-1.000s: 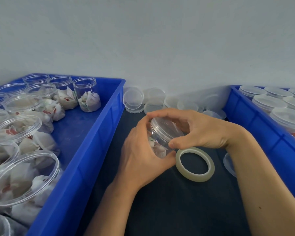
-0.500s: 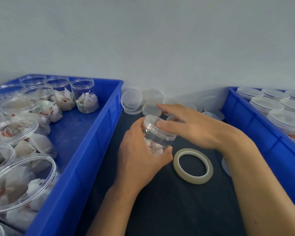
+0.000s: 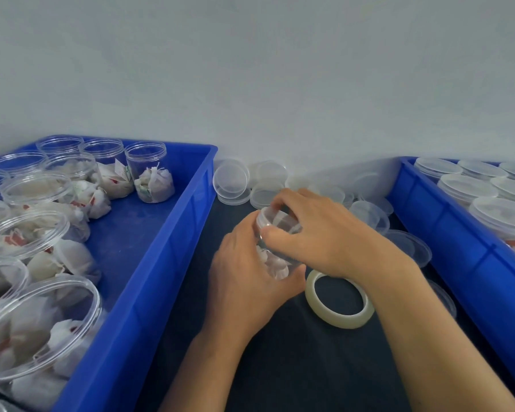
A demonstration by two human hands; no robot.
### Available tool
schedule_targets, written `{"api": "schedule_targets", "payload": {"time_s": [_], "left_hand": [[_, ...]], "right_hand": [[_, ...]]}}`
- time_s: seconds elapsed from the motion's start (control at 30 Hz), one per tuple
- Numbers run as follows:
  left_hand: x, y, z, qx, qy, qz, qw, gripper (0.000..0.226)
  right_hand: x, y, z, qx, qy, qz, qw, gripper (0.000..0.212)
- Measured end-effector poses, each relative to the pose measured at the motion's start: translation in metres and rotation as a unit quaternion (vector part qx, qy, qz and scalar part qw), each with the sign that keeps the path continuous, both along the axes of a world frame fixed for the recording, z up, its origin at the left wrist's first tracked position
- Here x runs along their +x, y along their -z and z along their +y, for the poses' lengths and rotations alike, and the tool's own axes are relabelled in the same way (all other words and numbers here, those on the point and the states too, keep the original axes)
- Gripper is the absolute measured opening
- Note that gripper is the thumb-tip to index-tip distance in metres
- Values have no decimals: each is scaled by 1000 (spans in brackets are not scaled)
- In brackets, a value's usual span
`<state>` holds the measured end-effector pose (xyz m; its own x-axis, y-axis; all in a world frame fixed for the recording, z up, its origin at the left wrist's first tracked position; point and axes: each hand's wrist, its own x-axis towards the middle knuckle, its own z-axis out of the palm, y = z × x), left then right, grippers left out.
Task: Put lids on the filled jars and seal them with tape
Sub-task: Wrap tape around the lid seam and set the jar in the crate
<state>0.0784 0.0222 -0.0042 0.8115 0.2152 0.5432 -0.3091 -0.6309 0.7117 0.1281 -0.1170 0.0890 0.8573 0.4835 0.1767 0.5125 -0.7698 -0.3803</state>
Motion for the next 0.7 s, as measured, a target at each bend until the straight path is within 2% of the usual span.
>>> {"api": "schedule_targets", "payload": {"time_s": [0.07, 0.17, 0.37, 0.47, 0.57, 0.6, 0.7], "left_hand": [[-1, 0, -3, 17, -4, -3, 1000, 73], [-3, -1, -7, 12, -17, -3, 1000, 73], [-7, 4, -8, -23, -20, 10, 999, 95], [-5, 4, -11, -41, -27, -11, 999, 95], [-2, 6, -9, -150, -28, 11, 988, 92], [-2, 9, -6, -176, -29, 22, 984, 94], [0, 16, -1, -135, -41, 47, 989, 99]], "right_hand": [[-1, 5, 7, 4, 10, -35, 999, 34], [-2, 10, 15, 5, 31, -80, 996, 39], [-8, 13, 23, -3, 72, -119, 990, 50], [-12, 14, 19, 18, 73, -94, 993, 50], [-15, 14, 1, 91, 39, 10, 995, 59], [-16, 16, -7, 106, 43, 17, 993, 59], [-22, 29, -29, 41, 110, -6, 993, 42]]}}
